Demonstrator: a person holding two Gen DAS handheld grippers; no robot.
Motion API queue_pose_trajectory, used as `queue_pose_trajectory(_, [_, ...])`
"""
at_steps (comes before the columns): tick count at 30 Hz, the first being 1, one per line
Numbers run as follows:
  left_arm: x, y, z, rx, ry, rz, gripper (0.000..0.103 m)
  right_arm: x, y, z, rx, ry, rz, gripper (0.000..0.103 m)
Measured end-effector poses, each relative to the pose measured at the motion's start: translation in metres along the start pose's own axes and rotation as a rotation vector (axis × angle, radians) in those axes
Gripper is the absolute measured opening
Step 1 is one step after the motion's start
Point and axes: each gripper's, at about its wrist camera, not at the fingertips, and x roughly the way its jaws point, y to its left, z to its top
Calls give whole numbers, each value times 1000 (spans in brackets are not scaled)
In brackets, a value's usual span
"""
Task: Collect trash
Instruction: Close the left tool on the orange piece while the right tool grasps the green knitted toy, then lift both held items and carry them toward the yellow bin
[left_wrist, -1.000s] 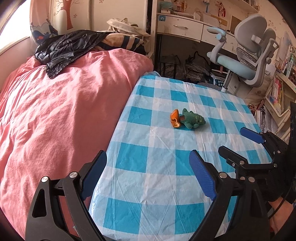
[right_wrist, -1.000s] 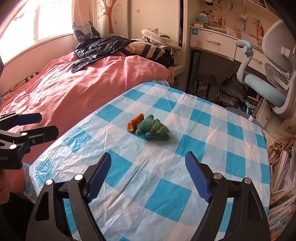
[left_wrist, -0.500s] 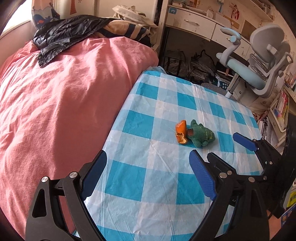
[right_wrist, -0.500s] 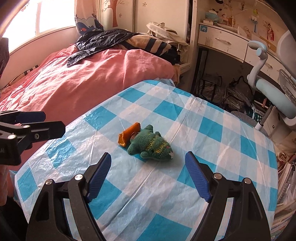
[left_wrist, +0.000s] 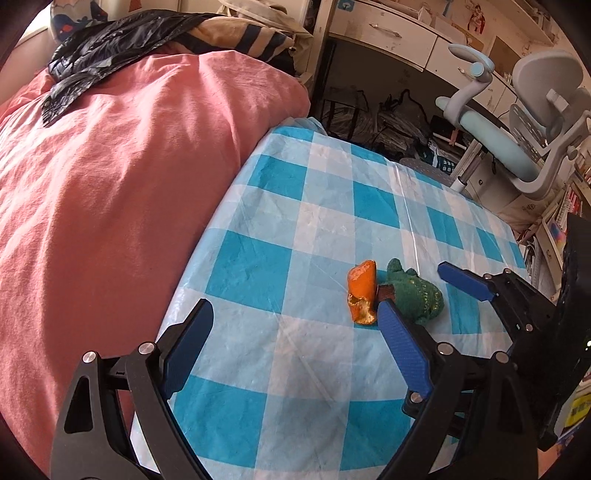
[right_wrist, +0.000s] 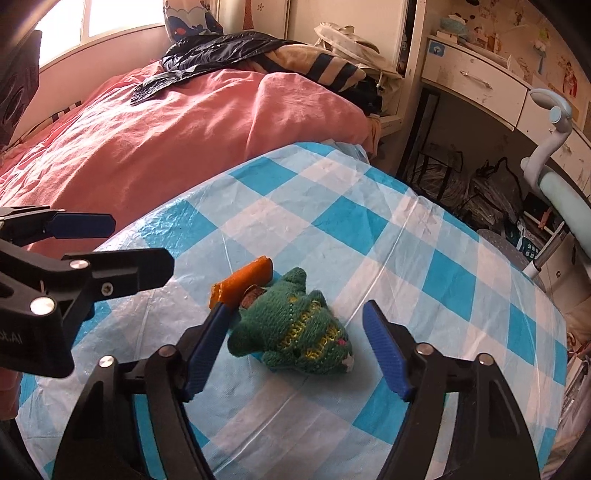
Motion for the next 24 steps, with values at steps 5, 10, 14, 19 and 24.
queue_pose_trajectory(5, [19, -11, 5, 30, 18, -14, 87, -5, -12, -7, 25, 10, 68, 51])
queue_pose_trajectory(10, [32, -27, 8, 79, 26, -18, 87, -14, -16, -15, 10, 17, 75, 50])
queue_pose_trajectory(14, [42, -36, 10, 109, 43, -9, 82, -20, -18, -20, -9, 28, 72, 50])
queue_pose_trajectory(19, [46, -46, 6, 171, 69, -29, 27, -29, -17, -19, -14, 21, 69, 49])
queue_pose_trajectory(24, [33, -45, 0, 186, 60, -76, 18, -48, -7, -19, -41, 5, 46, 49])
